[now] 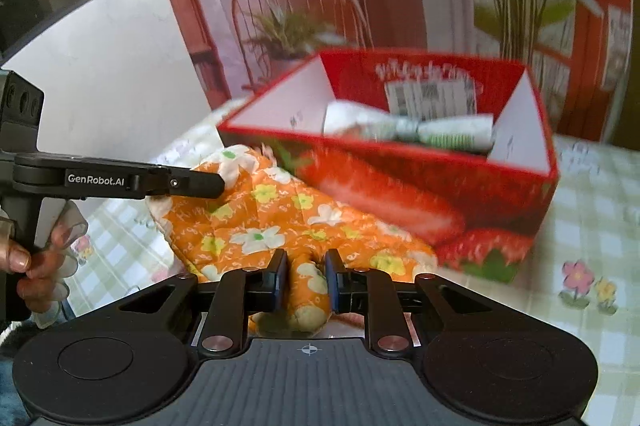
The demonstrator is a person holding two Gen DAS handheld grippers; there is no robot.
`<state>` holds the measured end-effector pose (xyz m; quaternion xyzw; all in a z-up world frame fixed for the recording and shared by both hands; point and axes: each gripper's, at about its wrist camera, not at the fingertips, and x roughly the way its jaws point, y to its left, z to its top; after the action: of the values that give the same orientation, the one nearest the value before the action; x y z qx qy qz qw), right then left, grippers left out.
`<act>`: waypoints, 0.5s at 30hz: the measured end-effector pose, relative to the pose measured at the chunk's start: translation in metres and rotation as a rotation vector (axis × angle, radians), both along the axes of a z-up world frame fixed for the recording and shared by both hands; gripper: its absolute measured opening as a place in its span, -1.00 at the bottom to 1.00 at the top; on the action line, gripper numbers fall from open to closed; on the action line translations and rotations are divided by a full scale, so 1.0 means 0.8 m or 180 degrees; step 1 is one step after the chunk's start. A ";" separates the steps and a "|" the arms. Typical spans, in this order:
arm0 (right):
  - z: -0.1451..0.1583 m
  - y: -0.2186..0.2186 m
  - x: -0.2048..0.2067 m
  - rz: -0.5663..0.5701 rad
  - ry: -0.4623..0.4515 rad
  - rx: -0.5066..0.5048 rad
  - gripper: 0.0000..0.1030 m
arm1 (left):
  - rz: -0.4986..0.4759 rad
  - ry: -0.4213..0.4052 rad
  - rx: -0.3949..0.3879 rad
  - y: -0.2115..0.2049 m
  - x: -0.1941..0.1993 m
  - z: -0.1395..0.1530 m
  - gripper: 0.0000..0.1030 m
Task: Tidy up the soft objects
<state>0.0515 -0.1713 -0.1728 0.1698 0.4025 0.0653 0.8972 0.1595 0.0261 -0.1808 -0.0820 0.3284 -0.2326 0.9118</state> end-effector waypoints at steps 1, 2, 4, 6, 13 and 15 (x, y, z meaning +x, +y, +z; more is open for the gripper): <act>0.006 -0.001 -0.001 -0.0001 -0.0047 -0.0022 -0.64 | -0.0004 -0.0049 -0.0007 -0.001 -0.003 0.006 -0.77; 0.011 -0.002 -0.002 -0.0002 -0.0089 -0.0044 -0.64 | -0.0008 -0.0098 -0.0013 -0.001 -0.006 0.012 -0.77; 0.023 -0.003 -0.003 0.0004 -0.0176 -0.0092 -0.64 | -0.0009 -0.0195 -0.0021 -0.001 -0.011 0.023 -0.77; 0.033 -0.004 -0.004 0.0011 -0.0252 -0.0133 -0.64 | -0.0010 -0.0283 -0.0023 -0.002 -0.014 0.032 -0.77; 0.064 -0.012 -0.003 -0.0002 -0.0501 -0.0208 -0.66 | 0.0013 -0.0444 -0.0058 -0.003 -0.012 0.054 -0.77; 0.069 -0.015 0.000 0.0002 -0.0538 -0.0246 -0.66 | 0.0019 -0.0472 -0.0070 -0.005 -0.010 0.058 -0.77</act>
<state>0.0512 -0.1829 -0.1177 0.1288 0.3276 0.0642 0.9338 0.1518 0.0221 -0.1344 -0.0755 0.2571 -0.2389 0.9333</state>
